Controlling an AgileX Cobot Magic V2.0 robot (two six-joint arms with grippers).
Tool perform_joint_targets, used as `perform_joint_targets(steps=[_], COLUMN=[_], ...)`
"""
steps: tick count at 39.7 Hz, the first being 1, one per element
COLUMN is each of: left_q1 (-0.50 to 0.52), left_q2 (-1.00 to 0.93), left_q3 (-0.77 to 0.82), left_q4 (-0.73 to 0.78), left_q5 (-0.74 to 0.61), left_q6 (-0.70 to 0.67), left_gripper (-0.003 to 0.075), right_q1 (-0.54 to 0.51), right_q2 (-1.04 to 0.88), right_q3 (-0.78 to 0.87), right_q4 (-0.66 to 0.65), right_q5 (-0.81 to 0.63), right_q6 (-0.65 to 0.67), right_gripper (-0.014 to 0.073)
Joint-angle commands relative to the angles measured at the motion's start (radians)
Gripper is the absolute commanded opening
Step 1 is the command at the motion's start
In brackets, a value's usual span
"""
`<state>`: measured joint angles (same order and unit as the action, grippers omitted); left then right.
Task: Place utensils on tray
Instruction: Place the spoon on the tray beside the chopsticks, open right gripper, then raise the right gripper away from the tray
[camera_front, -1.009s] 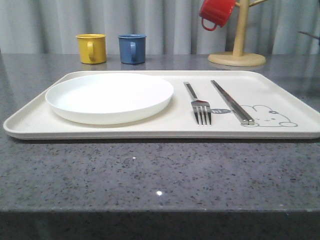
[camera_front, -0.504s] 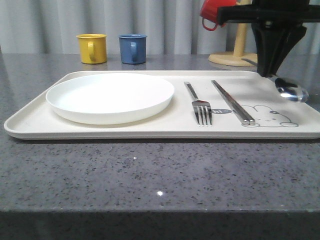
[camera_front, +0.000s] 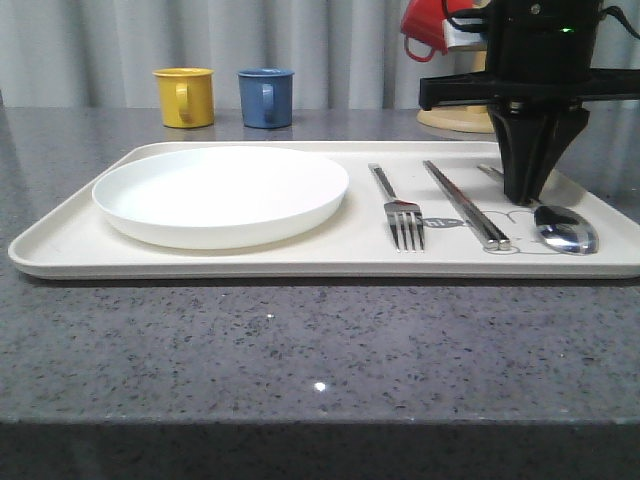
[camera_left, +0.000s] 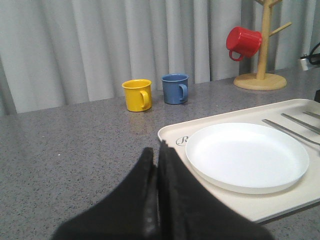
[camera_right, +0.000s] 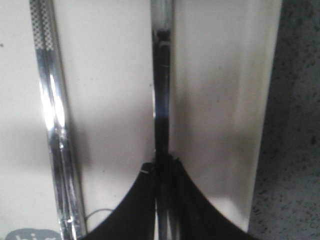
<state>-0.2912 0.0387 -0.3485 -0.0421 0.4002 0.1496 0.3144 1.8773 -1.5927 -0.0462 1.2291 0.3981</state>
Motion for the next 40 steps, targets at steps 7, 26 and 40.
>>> perform_joint_targets(steps=[7,26,40], left_q1=[0.001,0.001,0.001], left_q2=[0.012,0.012,0.012], left_q3=[-0.026,-0.026,-0.026], left_q4=[-0.011,-0.011,-0.011], left_q5=[-0.078,-0.078,-0.078], left_q6=[-0.007,-0.007,-0.007], left_gripper=[-0.0018,-0.0018,-0.0018], right_q1=[-0.004,-0.004,-0.004], right_q2=[-0.042,-0.175,-0.479], right_q3=[-0.027,-0.027,0.079], right_q4=[-0.017,-0.05,-0.056], right_q5=[0.071,0.024,-0.067], right_q6=[0.003,-0.023,-0.157], right_gripper=[0.0198,0.0436,-0.0065])
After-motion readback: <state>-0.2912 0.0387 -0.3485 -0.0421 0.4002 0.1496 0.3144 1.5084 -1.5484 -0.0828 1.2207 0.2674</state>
